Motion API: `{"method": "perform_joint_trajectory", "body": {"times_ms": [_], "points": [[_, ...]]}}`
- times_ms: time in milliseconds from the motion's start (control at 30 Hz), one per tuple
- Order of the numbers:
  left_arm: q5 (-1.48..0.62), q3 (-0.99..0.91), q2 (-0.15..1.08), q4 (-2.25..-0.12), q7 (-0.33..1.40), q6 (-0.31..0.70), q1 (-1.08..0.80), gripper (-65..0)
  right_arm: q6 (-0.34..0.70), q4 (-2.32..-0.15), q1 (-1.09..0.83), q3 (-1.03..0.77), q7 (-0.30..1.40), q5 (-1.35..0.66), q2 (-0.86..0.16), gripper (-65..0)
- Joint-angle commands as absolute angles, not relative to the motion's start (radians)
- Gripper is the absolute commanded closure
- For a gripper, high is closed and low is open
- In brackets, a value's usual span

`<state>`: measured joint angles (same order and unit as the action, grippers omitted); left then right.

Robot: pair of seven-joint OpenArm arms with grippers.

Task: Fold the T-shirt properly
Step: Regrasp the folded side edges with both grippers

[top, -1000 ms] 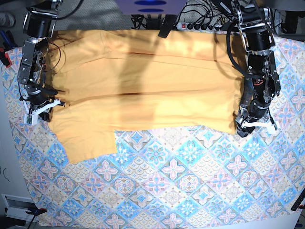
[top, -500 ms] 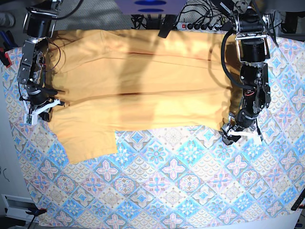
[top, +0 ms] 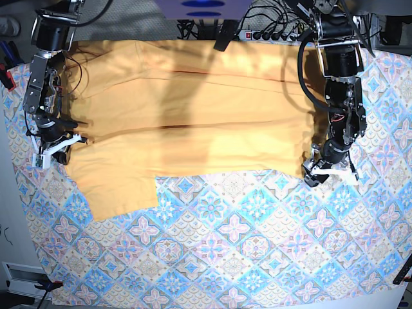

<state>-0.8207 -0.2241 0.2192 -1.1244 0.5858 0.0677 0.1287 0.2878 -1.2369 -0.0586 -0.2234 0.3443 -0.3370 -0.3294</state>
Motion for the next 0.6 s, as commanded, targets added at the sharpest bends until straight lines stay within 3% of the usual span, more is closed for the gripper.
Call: {"method": "perform_joint_trajectory", "body": {"times_ms": [0,567], "points": [[-0.829,-0.236,0.234,-1.147,0.567,0.076,0.148,-33.2,0.289,-1.254,-0.047,-0.229,0.318,-0.341,-0.346,-0.2],[-0.828,-0.229,0.237,-1.049,0.496,0.076,0.133,-33.2,0.289,-1.259,-0.054,-0.237,0.318,-0.341,-0.346,-0.2]]}}
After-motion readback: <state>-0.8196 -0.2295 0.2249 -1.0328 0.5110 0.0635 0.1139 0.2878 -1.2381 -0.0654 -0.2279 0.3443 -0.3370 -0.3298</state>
